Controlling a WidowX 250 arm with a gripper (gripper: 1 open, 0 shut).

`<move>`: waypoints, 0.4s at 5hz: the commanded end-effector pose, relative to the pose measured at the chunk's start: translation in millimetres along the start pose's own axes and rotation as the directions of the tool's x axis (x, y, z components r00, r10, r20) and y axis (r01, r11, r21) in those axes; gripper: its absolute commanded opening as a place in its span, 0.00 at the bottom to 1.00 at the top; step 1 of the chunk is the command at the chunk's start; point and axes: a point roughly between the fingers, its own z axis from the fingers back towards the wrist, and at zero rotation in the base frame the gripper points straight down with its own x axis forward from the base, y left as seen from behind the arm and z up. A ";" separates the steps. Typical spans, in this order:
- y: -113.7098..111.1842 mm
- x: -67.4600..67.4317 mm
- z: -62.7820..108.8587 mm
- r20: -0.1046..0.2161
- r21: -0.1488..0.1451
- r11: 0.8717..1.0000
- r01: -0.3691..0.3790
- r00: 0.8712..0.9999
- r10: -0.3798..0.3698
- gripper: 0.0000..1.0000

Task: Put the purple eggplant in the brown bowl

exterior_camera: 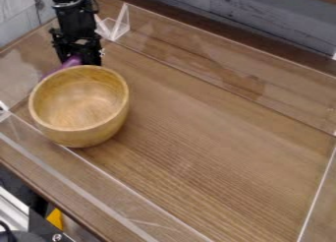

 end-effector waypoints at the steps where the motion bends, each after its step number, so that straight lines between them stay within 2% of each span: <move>1: -1.4 -0.2 49.3 0.114 0.073 0.997 -0.003 0.993 -0.006 0.00; 2: -2.1 -3.2 51.0 0.115 0.072 0.997 -0.003 0.993 -0.006 0.00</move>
